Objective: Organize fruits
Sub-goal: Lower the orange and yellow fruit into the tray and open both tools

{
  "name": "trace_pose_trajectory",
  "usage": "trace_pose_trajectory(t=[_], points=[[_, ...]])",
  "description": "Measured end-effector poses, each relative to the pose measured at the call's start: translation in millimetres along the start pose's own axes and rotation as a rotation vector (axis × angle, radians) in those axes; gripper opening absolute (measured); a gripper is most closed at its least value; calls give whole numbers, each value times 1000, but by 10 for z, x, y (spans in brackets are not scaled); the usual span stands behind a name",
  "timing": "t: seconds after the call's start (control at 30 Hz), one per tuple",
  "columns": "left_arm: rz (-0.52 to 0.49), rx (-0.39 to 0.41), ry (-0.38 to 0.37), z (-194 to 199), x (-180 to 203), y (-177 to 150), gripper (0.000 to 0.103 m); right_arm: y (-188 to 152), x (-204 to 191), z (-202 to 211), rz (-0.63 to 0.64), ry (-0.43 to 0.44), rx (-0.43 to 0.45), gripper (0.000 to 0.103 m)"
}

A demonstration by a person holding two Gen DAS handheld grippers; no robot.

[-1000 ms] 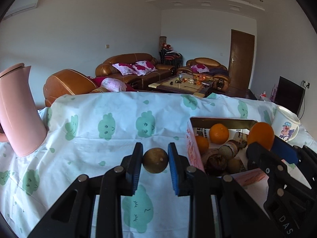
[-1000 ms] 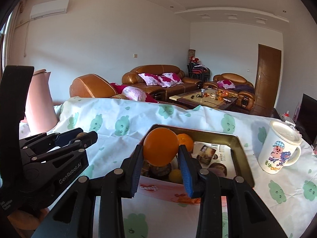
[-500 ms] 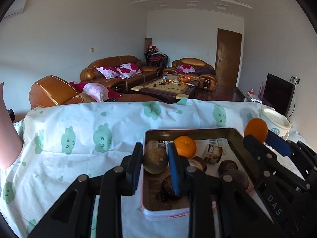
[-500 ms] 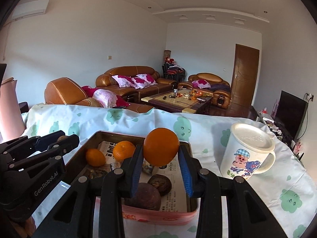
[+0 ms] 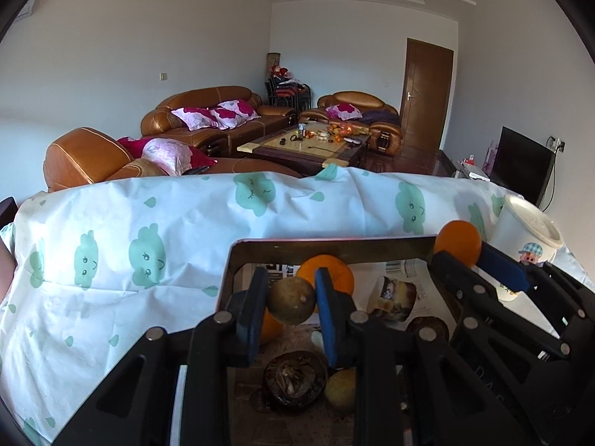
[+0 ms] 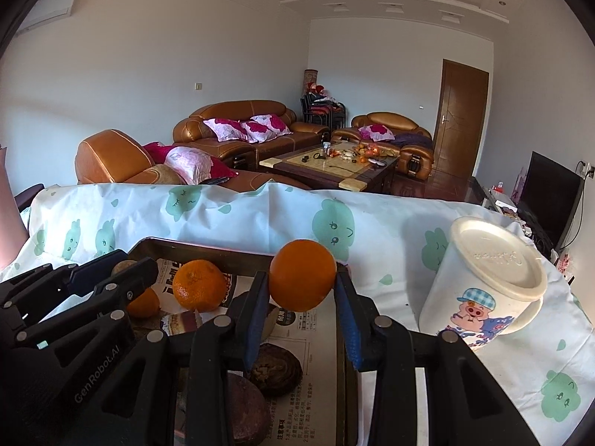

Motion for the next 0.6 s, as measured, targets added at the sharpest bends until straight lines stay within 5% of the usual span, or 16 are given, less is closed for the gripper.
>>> trace_pose_trajectory(t=[0.6], points=[[24,-52,-7,-61,-37,-65,30,-122,-176,-147,-32,254,-112,41]])
Point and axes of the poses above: each gripper's, at about its wrist camera, not at the fingertips, and z roughly against the way its jaws point, x to its right, y to its top, the point moved 9 cm from there along -z, roughly the way its jaws point, and after that the axes turned 1 degree about z, right-handed, at the moved point
